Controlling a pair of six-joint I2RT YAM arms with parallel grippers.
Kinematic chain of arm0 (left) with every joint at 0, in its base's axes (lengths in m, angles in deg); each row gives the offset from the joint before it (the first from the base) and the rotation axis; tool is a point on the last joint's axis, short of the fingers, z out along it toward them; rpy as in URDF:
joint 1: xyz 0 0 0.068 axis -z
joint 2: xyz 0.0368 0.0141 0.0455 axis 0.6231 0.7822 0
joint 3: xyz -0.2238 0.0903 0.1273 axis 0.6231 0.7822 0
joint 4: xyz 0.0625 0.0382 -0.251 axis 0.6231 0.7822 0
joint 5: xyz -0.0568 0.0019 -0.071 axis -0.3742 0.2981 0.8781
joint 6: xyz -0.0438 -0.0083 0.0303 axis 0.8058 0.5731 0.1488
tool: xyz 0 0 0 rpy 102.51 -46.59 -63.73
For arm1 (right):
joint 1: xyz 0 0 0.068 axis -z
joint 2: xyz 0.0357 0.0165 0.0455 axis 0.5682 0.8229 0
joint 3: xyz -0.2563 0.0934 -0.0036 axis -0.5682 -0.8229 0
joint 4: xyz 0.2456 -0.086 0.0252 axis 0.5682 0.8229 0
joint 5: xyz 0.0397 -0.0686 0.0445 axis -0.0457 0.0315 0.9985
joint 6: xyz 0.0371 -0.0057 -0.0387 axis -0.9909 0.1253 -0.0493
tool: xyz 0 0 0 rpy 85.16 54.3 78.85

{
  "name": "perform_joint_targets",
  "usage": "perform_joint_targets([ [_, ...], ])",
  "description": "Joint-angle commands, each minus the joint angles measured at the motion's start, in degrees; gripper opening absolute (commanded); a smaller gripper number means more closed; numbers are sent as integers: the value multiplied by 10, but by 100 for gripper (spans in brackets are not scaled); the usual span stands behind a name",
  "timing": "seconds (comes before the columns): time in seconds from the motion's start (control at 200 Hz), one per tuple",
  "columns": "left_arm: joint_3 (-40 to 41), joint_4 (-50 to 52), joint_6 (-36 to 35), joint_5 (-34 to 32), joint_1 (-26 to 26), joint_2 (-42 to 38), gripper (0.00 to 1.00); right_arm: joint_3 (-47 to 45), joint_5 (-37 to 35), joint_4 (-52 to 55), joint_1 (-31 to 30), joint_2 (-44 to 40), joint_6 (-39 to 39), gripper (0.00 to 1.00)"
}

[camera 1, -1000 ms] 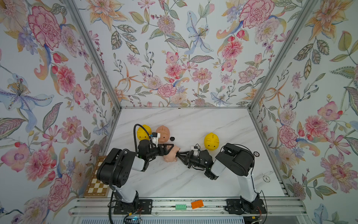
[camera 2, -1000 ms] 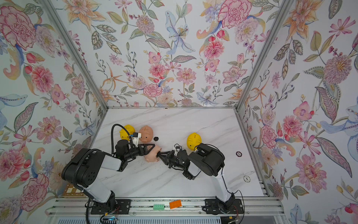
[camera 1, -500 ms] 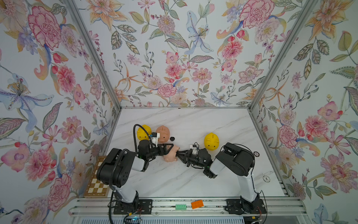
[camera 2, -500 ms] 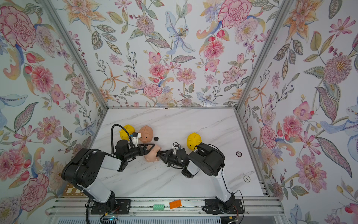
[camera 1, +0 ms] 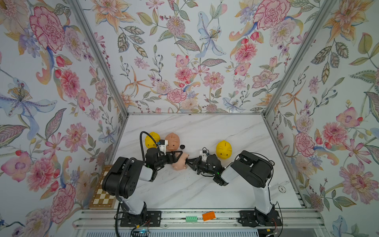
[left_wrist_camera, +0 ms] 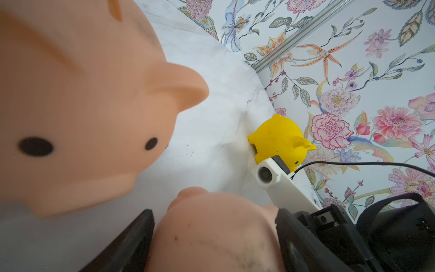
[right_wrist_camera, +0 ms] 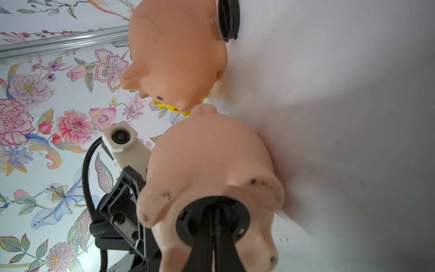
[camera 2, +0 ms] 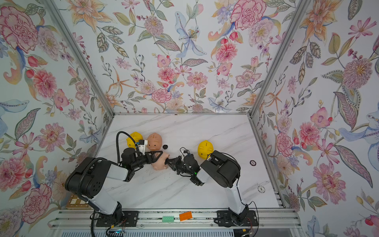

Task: Open piggy banks
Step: Open the lid on the piggy bank.

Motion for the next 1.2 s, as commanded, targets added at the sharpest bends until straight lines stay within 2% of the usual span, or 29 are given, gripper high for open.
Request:
perform_joint_targets([
  [0.0,29,109,-32,23,16,23,83,30,-21,60,-14,-12,50,2],
  [0.23,29,115,-34,21,17,22,83,34,-38,111,-15,-43,143,0],
  [0.515,26,125,-36,16,16,18,83,27,-62,148,-19,-71,198,0],
  [0.881,25,129,-38,16,17,18,83,43,-102,251,-32,-121,313,0],
  [1.196,23,132,-39,15,17,20,83,40,-135,245,-51,-123,390,0],
])
